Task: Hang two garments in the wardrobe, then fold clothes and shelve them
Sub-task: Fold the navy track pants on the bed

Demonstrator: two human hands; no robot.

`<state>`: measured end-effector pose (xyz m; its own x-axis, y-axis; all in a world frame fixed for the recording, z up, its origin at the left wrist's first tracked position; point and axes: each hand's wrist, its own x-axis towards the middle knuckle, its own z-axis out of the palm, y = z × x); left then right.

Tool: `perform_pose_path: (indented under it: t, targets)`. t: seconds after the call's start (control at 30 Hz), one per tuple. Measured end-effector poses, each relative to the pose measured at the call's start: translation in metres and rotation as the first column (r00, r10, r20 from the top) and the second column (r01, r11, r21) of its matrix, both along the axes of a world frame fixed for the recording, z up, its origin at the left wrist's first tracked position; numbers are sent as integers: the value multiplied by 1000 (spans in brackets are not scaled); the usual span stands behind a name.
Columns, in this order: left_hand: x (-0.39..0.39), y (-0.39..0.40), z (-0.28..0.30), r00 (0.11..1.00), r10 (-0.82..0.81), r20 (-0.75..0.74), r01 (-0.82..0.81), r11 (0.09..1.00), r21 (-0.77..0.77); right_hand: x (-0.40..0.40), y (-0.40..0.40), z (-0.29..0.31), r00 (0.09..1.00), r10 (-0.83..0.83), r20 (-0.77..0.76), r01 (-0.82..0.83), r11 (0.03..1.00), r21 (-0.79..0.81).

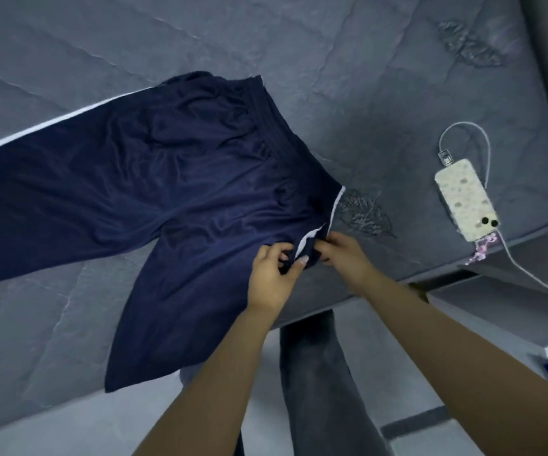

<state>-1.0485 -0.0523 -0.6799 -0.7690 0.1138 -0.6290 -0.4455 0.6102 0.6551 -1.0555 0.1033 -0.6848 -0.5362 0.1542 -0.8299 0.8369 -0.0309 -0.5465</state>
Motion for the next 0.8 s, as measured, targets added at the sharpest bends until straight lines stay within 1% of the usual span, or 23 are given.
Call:
perform_pose_path:
  t: [0.07,0.13,0.23,0.3,0.37,0.43,0.5,0.57,0.63,0.7,0.77,0.8]
  targets:
    - [-2,10,-1,999,35,-40,-37,998,-57,-9,0,0,1000,26,1,-26,999,30]
    - [-4,15,-1,997,24,-67,-31,994,-106,-11,3,0,999,32,3,-32,999,35]
    - [-9,19,1,998,24,-56,-32,988,-152,-6,9,4,995,96,1,-95,986,135]
    - [-13,22,6,997,-5,-71,-7,987,-161,-3,10,11,994,111,-16,-106,977,184]
    - [-14,26,11,995,-3,-97,-8,994,-113,-1,9,22,996,65,-64,-55,988,147]
    - [-14,27,17,995,76,-65,-75,997,12,-1,10,34,995,1,-104,6,998,65]
    - [-15,23,22,984,161,75,-170,975,142,-1,14,42,992,-5,-123,8,1000,29]
    - [-17,18,26,957,200,210,-243,949,201,-2,19,46,990,36,-134,-30,998,48]
    - [-19,14,30,947,197,253,-250,948,197,-3,23,46,987,113,-112,-97,986,136]
    - [-20,13,32,956,175,236,-218,961,170,-4,24,45,982,179,-63,-162,963,215]
    - [-20,15,35,966,173,191,-200,971,130,-8,22,44,979,202,-21,-192,955,227]
    - [-18,17,35,971,180,159,-198,974,107,-9,21,44,979,203,-9,-197,958,207]
